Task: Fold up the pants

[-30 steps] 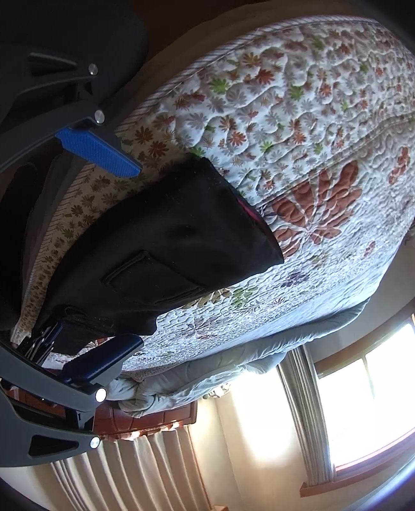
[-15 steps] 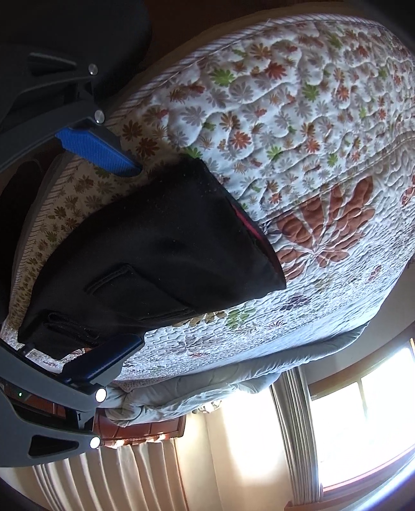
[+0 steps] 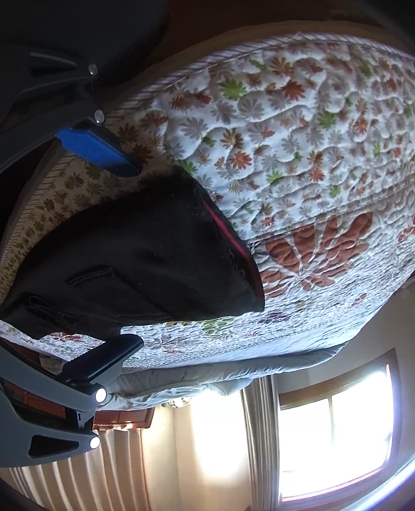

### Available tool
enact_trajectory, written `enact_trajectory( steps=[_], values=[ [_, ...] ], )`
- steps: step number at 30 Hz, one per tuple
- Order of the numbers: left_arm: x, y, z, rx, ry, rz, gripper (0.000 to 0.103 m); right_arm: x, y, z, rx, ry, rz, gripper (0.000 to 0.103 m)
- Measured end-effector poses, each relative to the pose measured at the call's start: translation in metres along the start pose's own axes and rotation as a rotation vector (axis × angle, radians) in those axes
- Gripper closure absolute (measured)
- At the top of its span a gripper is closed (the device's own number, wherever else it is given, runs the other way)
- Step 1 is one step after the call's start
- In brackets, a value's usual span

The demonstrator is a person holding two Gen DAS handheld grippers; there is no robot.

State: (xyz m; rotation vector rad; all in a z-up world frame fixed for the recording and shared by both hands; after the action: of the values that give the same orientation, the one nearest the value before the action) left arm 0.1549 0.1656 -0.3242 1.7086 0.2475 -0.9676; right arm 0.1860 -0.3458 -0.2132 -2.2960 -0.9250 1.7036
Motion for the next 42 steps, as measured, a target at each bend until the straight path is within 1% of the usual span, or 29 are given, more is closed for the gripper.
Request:
enact_trajectory(
  steps=[2, 4, 5, 7, 8, 10, 11, 12, 13, 14, 15, 16, 17, 18, 20, 22, 24, 26, 27, 28, 31, 32, 33, 35, 36, 37, 38, 41, 42],
  values=[
    [0.003, 0.000, -0.003, -0.013, 0.019, 0.009, 0.004, 0.014, -0.028, -0.020, -0.078, -0.046, -0.020, 0.047],
    [0.005, 0.000, -0.006, -0.019, 0.037, 0.035, 0.004, 0.028, -0.056, -0.034, -0.144, -0.091, -0.039, 0.044],
    [0.007, 0.001, -0.008, -0.015, 0.044, 0.039, 0.004, 0.041, -0.074, -0.046, -0.191, -0.122, -0.048, 0.044],
    [0.013, 0.000, -0.010, -0.012, 0.049, 0.037, 0.005, 0.059, -0.099, -0.059, -0.248, -0.163, -0.069, 0.043],
    [0.016, -0.001, -0.011, -0.015, 0.048, 0.041, 0.005, 0.073, -0.119, -0.069, -0.296, -0.200, -0.087, 0.040],
    [0.019, -0.004, -0.010, -0.021, 0.053, 0.044, 0.006, 0.088, -0.145, -0.082, -0.347, -0.245, -0.109, 0.036],
    [0.019, -0.005, -0.009, -0.017, 0.061, 0.046, 0.006, 0.103, -0.164, -0.090, -0.386, -0.286, -0.131, 0.033],
    [0.019, -0.004, -0.008, 0.003, 0.071, 0.039, 0.009, 0.116, -0.179, -0.098, -0.422, -0.321, -0.147, 0.031],
    [0.019, -0.007, -0.006, 0.014, 0.076, 0.029, 0.017, 0.126, -0.192, -0.104, -0.448, -0.348, -0.153, 0.026],
    [0.019, -0.009, -0.003, 0.022, 0.078, 0.019, 0.023, 0.144, -0.209, -0.112, -0.489, -0.391, -0.163, 0.024],
    [0.021, -0.012, -0.001, 0.025, 0.075, 0.003, 0.034, 0.158, -0.224, -0.118, -0.525, -0.424, -0.175, 0.024],
    [0.021, -0.015, 0.000, 0.025, 0.079, -0.004, 0.041, 0.172, -0.235, -0.122, -0.558, -0.451, -0.184, 0.020],
    [0.020, -0.018, 0.001, 0.021, 0.080, 0.001, 0.043, 0.191, -0.250, -0.127, -0.598, -0.491, -0.187, 0.017],
    [0.020, -0.020, 0.002, 0.017, 0.079, 0.006, 0.048, 0.209, -0.265, -0.131, -0.639, -0.532, -0.194, 0.017],
    [0.020, -0.024, 0.002, 0.002, 0.074, 0.025, 0.049, 0.238, -0.287, -0.133, -0.716, -0.592, -0.212, 0.016],
    [0.019, -0.025, 0.002, 0.009, 0.075, 0.024, 0.049, 0.270, -0.305, -0.136, -0.780, -0.651, -0.212, 0.016],
    [0.020, -0.026, 0.002, 0.002, 0.078, 0.024, 0.049, 0.295, -0.317, -0.136, -0.800, -0.719, -0.233, 0.016],
    [0.020, -0.027, 0.002, -0.003, 0.078, 0.024, 0.053, 0.315, -0.329, -0.136, -0.831, -0.751, -0.249, 0.016],
    [0.020, -0.029, 0.002, -0.006, 0.075, 0.016, 0.057, 0.323, -0.333, -0.135, -0.835, -0.767, -0.264, 0.016],
    [0.018, -0.034, 0.004, -0.010, 0.071, 0.014, 0.059, 0.332, -0.340, -0.133, -0.836, -0.796, -0.290, 0.016],
    [0.015, -0.038, 0.005, -0.024, 0.057, 0.016, 0.063, 0.344, -0.347, -0.126, -0.853, -0.864, -0.326, 0.016],
    [0.015, -0.037, 0.003, -0.026, 0.052, 0.016, 0.063, 0.349, -0.348, -0.121, -0.855, -0.909, -0.335, 0.017],
    [0.015, -0.038, 0.003, -0.029, 0.046, 0.017, 0.064, 0.352, -0.347, -0.119, -0.865, -0.928, -0.330, 0.019],
    [0.013, -0.038, 0.001, -0.035, 0.042, 0.019, 0.067, 0.358, -0.344, -0.116, -0.865, -0.962, -0.322, 0.036],
    [0.011, -0.037, 0.001, -0.032, 0.042, 0.018, 0.070, 0.360, -0.342, -0.118, -0.856, -0.968, -0.321, 0.041],
    [0.010, -0.036, 0.001, -0.029, 0.043, 0.019, 0.072, 0.360, -0.341, -0.121, -0.845, -0.975, -0.321, 0.052],
    [0.007, -0.034, 0.002, -0.025, 0.045, 0.024, 0.073, 0.358, -0.340, -0.124, -0.831, -0.985, -0.331, 0.059],
    [-0.004, -0.021, 0.002, 0.011, 0.056, 0.030, 0.078, 0.343, -0.343, -0.127, -0.846, -0.974, -0.342, 0.069],
    [-0.008, -0.016, 0.003, 0.026, 0.060, 0.031, 0.080, 0.338, -0.345, -0.127, -0.857, -0.966, -0.340, 0.070]
  ],
)
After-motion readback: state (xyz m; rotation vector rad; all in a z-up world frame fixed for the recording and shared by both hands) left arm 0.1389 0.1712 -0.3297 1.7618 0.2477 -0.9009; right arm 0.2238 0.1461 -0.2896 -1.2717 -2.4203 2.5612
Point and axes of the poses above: each gripper's, at about its wrist camera, not at the fingertips, and x roughly the way its jaws point, y to its right, z to its underside, the point moved 9 cm from there along x, roughly the way its jaws point, and after that the axes turned 6 degrees about -z, right-handed, at the moved point
